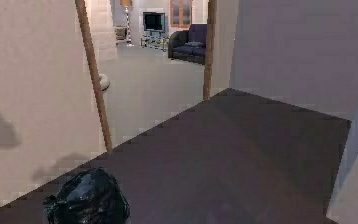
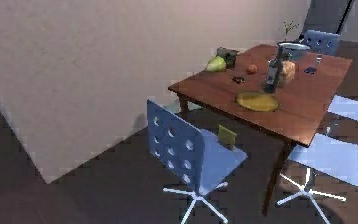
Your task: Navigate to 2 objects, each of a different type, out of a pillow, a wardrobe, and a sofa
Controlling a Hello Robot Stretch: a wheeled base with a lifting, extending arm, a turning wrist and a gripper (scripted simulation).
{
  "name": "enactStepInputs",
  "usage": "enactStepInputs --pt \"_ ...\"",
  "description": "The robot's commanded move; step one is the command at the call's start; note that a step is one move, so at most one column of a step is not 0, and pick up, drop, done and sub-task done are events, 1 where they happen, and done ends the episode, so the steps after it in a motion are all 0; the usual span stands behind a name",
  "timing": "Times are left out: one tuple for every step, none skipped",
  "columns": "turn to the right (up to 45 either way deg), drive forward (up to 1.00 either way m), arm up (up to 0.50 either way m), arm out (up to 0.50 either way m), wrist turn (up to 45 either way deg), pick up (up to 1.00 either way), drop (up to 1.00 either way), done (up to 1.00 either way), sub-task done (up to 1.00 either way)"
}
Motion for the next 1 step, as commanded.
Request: enactStepInputs --pt "12.0 0.0 0.0 0.0 0.0 0.0 0.0 0.0 0.0"
